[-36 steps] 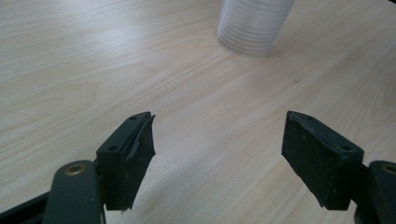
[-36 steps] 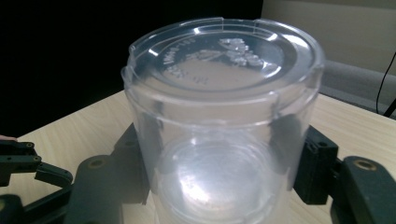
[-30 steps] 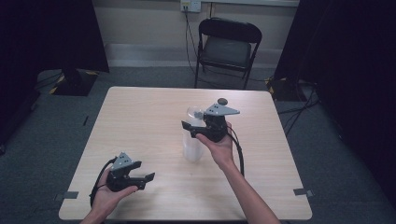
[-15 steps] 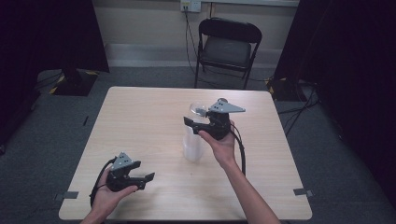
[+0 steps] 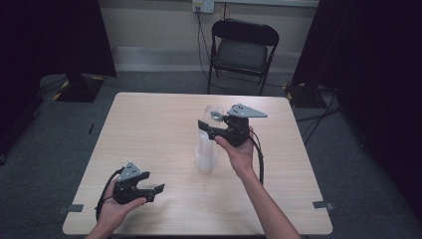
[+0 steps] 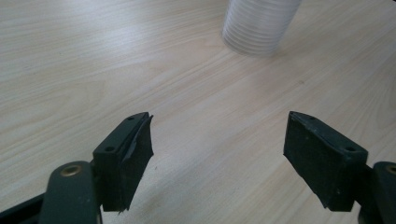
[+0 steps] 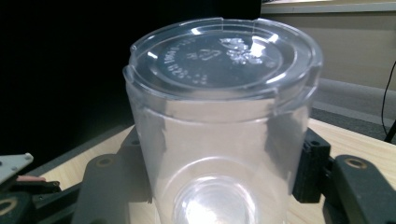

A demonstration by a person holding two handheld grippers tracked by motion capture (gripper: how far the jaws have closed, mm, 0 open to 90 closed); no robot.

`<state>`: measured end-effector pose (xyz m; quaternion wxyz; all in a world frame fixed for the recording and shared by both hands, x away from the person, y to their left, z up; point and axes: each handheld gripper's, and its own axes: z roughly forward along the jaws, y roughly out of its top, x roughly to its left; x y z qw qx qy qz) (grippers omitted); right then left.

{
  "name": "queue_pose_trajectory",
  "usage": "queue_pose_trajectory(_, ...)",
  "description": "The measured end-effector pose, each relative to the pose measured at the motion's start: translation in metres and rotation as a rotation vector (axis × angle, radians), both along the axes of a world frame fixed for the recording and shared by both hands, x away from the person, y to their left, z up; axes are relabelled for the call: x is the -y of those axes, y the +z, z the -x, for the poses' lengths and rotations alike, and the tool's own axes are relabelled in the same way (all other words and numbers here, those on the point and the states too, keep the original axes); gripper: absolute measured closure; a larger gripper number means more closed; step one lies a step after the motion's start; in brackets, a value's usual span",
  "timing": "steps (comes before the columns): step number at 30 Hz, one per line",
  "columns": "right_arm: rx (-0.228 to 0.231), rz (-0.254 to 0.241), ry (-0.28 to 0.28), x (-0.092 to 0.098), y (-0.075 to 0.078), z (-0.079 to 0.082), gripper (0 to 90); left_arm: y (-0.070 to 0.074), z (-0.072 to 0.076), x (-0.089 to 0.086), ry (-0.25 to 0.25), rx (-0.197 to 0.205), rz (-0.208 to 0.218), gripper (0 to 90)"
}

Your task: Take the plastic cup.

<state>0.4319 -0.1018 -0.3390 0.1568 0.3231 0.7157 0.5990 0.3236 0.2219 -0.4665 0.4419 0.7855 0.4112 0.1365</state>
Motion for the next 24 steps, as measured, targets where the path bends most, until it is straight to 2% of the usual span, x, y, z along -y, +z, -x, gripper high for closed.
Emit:
queue_pose_trajectory(4,-0.004,-0.012,0.003,0.004,0.004,0.001,38.5,0.000,0.000,-0.001,0.004,-0.001,0.003,23.6)
queue_pose_trajectory(9,0.006,-0.028,0.001,0.010,0.009,0.004,38.7,0.000,0.000,-0.002,0.016,0.006,-0.013,23.7)
queue_pose_trajectory(16,0.031,-0.027,-0.044,0.022,0.016,0.010,38.5,0.001,0.000,-0.004,0.039,0.028,-0.001,23.4)
queue_pose_trajectory(19,0.027,-0.033,-0.057,0.030,0.019,0.013,38.8,0.001,0.000,-0.005,0.043,0.026,0.002,23.4)
queue_pose_trajectory(22,0.015,-0.016,-0.073,0.037,0.020,0.015,38.7,0.001,0.001,-0.005,0.042,0.025,0.008,23.6)
queue_pose_trajectory(24,0.017,-0.011,-0.079,0.042,0.020,0.019,38.6,0.001,0.002,-0.003,0.038,0.042,0.009,24.7)
